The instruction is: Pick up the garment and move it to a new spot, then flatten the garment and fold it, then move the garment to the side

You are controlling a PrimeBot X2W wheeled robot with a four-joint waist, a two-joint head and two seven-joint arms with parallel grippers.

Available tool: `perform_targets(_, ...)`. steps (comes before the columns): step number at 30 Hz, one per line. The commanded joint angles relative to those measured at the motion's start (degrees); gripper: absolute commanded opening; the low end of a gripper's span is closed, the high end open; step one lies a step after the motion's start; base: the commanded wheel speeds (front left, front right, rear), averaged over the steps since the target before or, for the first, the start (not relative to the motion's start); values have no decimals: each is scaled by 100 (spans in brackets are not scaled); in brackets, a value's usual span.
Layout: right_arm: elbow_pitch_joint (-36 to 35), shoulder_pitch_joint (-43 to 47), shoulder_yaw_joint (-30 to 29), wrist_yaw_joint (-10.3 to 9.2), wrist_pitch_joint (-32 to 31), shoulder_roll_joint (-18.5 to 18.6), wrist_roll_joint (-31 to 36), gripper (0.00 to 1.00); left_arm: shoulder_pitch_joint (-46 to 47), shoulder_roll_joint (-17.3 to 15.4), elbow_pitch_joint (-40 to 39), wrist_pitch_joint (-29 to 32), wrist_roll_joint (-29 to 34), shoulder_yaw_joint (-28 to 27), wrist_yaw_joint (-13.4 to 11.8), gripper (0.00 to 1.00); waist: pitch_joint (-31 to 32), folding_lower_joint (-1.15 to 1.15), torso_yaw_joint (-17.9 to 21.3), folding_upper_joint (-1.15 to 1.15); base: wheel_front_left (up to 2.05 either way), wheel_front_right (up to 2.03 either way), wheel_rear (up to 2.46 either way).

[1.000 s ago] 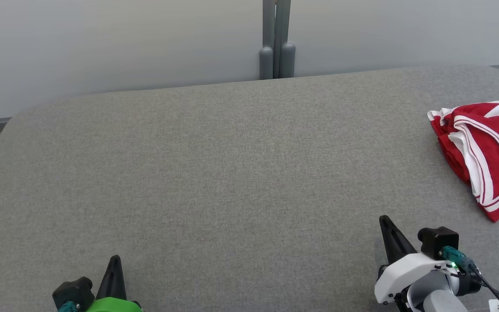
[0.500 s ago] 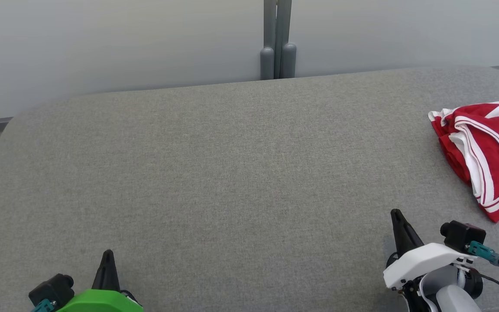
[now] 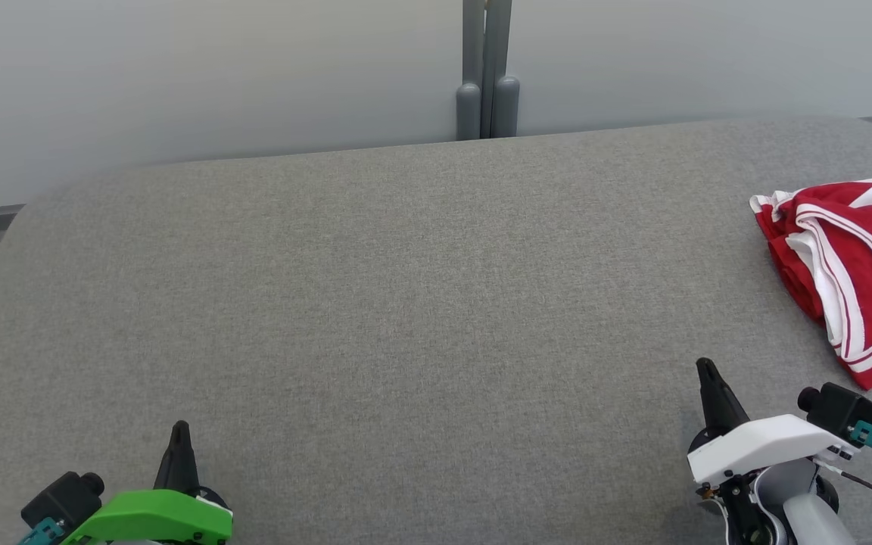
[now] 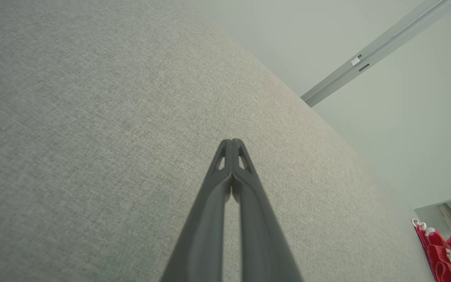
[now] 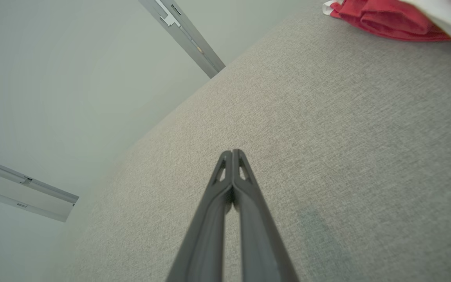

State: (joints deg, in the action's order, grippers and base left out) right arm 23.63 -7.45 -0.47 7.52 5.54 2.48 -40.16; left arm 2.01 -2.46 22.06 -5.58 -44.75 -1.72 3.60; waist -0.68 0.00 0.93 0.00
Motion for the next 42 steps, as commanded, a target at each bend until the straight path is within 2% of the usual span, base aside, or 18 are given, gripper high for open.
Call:
perform_targets(1, -121, -81, -35, -1, -50, 24, -216, 0, 194, -29, -112, 34, -205, -41, 49, 0, 1, 0, -1, 0, 0, 0, 0)
perform_targets(21, -339, -79, -219, -1, -410, 34, -1748, 0, 326, -39, -289, 395, -1606, -184, 157, 0, 12, 0, -23, 0, 0, 0, 0)
perform_targets(42, -518, -75, -372, -1, -716, 42, -3020, 0, 436, -47, -434, 698, -2753, -308, 254, 0, 23, 0, -44, 0, 0, 0, 0)
